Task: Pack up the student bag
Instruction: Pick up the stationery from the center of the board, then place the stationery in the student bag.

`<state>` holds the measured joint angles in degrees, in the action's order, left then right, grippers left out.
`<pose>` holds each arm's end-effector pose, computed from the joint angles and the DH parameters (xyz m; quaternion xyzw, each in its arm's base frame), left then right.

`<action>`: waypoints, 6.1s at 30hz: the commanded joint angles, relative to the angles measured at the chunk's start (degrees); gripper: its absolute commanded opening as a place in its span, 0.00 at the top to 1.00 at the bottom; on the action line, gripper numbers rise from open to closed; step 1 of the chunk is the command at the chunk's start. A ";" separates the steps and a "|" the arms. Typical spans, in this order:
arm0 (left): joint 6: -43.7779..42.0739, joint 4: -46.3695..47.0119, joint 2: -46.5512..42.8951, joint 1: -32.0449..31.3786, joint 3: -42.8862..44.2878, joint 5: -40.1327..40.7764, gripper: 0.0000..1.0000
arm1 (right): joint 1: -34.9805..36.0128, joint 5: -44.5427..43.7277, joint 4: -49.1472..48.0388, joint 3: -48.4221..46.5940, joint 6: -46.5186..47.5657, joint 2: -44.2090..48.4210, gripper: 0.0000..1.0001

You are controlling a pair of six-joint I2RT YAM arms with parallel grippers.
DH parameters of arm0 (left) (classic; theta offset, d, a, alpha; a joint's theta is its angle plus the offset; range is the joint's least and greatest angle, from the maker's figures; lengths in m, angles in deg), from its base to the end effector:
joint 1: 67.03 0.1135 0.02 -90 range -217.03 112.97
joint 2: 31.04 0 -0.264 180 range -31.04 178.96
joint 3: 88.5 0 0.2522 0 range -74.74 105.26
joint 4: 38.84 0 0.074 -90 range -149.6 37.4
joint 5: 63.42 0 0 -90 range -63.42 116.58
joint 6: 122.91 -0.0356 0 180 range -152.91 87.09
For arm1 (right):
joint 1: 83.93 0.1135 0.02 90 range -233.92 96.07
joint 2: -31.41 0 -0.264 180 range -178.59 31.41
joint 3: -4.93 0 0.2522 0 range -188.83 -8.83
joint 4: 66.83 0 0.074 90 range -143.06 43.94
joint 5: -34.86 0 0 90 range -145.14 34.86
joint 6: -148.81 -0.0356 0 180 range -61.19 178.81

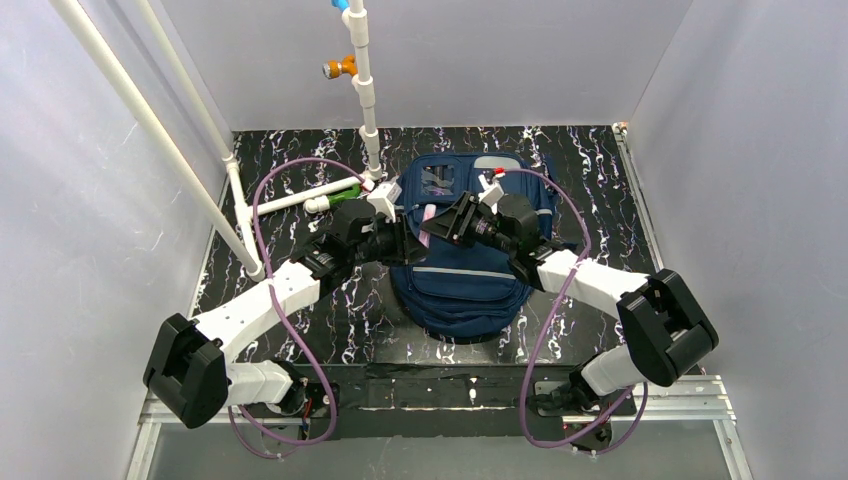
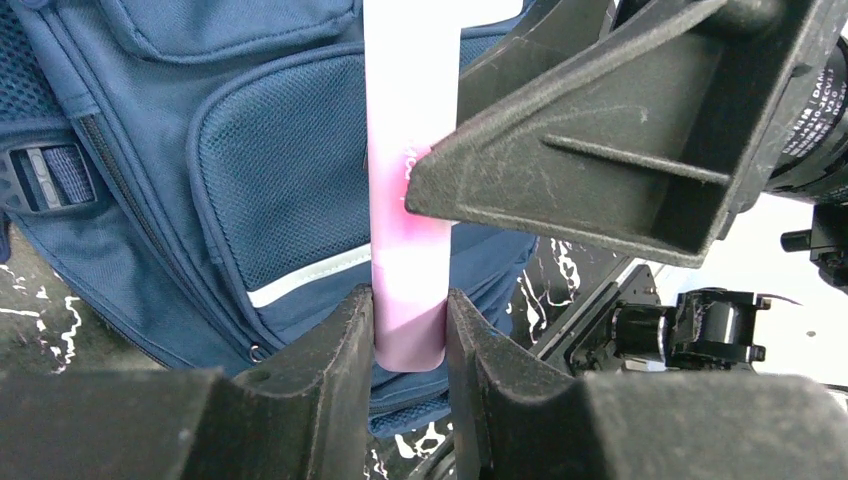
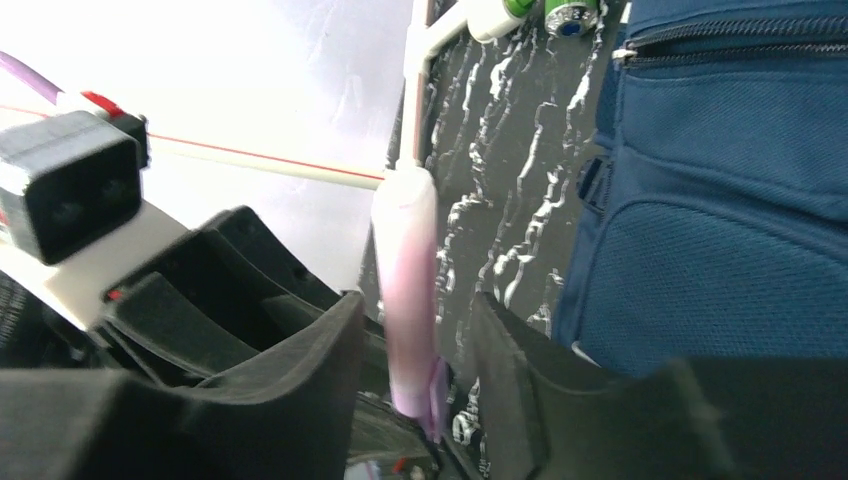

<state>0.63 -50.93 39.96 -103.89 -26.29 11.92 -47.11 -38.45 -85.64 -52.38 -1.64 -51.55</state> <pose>0.2223 -0.1779 0.2859 0.0960 0.8144 -0.4102 0.3992 0.2519 0.2014 0.2535 0.0573 0.7442 0.5646 0.3525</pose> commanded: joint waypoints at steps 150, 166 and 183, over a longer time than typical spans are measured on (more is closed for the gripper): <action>-2.85 1.93 27.61 15.99 21.68 -14.94 0.50 | 0.70 -26.57 17.96 -22.26 36.04 -14.64 0.99; -4.71 1.76 25.14 15.96 20.10 -14.46 0.30 | 1.06 -23.77 22.57 -15.61 36.10 -7.72 0.76; -10.20 1.32 30.86 17.12 26.85 -18.62 0.32 | 0.54 -24.88 18.35 -18.04 37.39 -13.67 0.74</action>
<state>-5.97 -49.18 69.88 -87.34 -2.36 -4.27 -46.01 -61.73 -62.58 -67.88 33.84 -63.07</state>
